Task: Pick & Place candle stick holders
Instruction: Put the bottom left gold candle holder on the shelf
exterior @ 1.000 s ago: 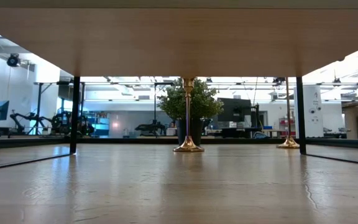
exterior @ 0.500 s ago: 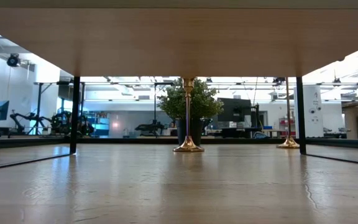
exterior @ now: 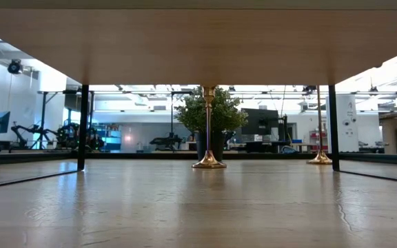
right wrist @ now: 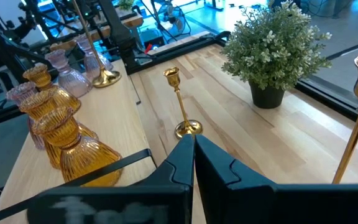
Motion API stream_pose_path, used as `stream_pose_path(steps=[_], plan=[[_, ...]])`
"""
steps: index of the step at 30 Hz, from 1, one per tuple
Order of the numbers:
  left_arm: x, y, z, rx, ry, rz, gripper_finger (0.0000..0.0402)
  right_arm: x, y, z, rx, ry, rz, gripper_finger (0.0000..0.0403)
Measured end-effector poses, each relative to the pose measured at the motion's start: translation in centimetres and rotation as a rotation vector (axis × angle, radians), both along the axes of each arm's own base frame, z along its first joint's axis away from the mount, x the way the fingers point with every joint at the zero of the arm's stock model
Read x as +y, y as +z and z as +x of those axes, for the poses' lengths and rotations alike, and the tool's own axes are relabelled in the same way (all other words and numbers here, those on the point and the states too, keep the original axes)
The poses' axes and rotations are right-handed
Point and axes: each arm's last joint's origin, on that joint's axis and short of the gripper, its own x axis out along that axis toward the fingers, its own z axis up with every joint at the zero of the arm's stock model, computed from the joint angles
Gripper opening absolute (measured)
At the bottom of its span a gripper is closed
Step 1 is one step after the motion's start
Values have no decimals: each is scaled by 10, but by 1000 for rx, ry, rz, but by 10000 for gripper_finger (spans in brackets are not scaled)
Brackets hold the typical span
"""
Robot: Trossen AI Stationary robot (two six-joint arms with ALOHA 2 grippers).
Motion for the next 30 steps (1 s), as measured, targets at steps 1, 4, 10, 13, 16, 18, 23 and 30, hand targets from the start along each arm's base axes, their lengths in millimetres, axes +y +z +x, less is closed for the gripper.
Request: stream_pose_path(steps=[1, 4, 10, 13, 16, 18, 23, 30], plan=[[0, 0, 0, -2, -2, 4, 19, 0, 0, 0, 0, 0, 0, 8], [0, 0, 0, -11, -9, 17, 19, 0, 0, 0, 0, 0, 0, 8], [0, 0, -1, -16, -7, 37, 19, 0, 0, 0, 0, 0, -1, 8], [0, -1, -1, -16, -4, 39, 19, 0, 0, 0, 0, 0, 0, 8], [0, -1, -1, -11, -2, 40, 19, 0, 0, 0, 0, 0, 0, 8], [0, -1, -2, -6, -1, 40, 19, 0, 0, 0, 0, 0, 0, 8], [1, -4, -3, 35, 29, 41, 63, 0, 0, 0, 0, 0, 0, 8], [3, -4, -1, 54, 120, 67, 108, 0, 0, 0, 0, 0, 0, 8]])
